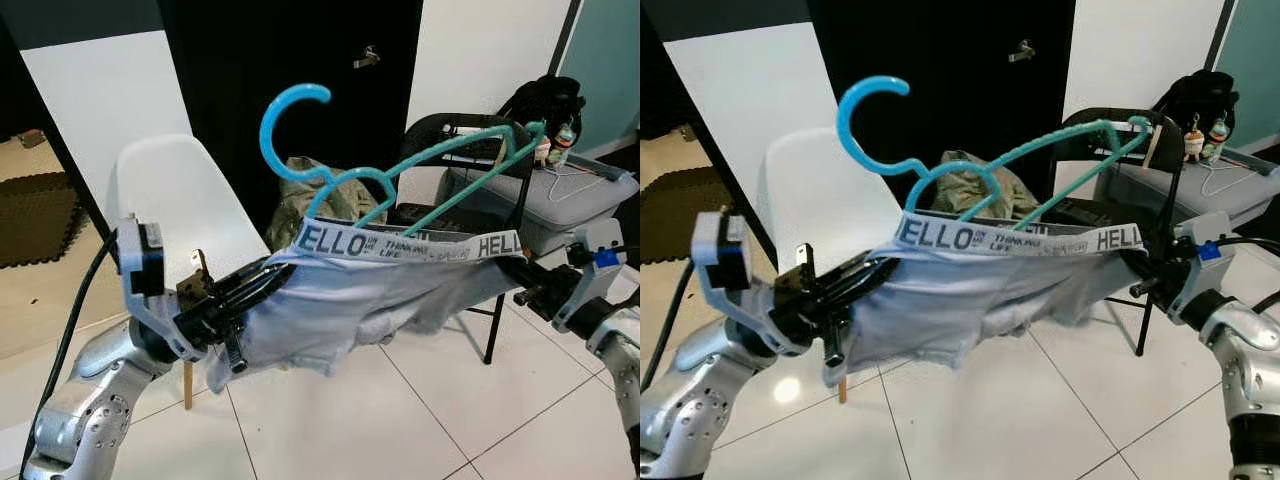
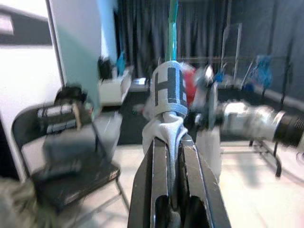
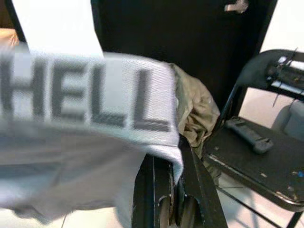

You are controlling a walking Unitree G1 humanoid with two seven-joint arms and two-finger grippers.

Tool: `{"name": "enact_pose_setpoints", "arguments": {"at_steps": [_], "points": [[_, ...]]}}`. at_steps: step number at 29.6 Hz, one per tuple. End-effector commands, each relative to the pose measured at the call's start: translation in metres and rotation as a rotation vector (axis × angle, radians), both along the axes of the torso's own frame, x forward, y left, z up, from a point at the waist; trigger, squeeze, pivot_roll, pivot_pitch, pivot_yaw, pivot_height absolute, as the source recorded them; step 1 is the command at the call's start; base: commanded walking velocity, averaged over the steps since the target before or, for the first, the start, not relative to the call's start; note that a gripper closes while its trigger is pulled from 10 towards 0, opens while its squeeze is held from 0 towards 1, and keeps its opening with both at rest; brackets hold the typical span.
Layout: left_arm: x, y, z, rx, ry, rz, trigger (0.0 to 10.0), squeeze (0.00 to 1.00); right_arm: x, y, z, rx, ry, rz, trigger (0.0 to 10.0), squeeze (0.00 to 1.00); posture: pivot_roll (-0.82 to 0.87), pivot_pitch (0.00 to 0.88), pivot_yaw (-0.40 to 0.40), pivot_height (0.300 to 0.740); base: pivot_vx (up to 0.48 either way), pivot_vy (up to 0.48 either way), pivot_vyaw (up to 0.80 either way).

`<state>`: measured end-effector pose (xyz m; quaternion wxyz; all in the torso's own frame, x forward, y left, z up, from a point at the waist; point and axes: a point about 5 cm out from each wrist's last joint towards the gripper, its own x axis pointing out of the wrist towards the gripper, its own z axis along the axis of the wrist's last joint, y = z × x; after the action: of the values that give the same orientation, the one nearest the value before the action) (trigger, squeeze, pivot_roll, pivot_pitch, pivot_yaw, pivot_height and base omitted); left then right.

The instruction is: Hang hanger

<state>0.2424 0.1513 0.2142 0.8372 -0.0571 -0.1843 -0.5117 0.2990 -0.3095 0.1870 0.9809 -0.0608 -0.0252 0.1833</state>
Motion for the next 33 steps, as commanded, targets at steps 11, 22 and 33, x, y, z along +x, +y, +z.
{"name": "enact_pose_setpoints", "arguments": {"at_steps": [11,22,33], "points": [[0.011,0.004,-0.016,0.197,0.024,0.104,10.0,0.00,-0.005,-0.002,0.019,0.043,-0.109,0.029,0.0,0.00,-0.02,0.000,0.029,0.740,0.000,0.000,0.00],[0.005,0.008,-0.010,0.194,-0.014,0.084,10.0,0.00,-0.007,-0.019,0.028,0.034,-0.142,-0.047,0.0,0.00,-0.02,0.000,0.028,0.740,0.000,0.000,0.00],[-0.006,0.002,-0.008,0.167,-0.012,-0.012,10.0,0.00,-0.003,-0.024,0.031,-0.014,-0.134,-0.073,0.0,0.00,-0.02,0.000,0.022,0.740,0.000,0.000,0.00]]}}
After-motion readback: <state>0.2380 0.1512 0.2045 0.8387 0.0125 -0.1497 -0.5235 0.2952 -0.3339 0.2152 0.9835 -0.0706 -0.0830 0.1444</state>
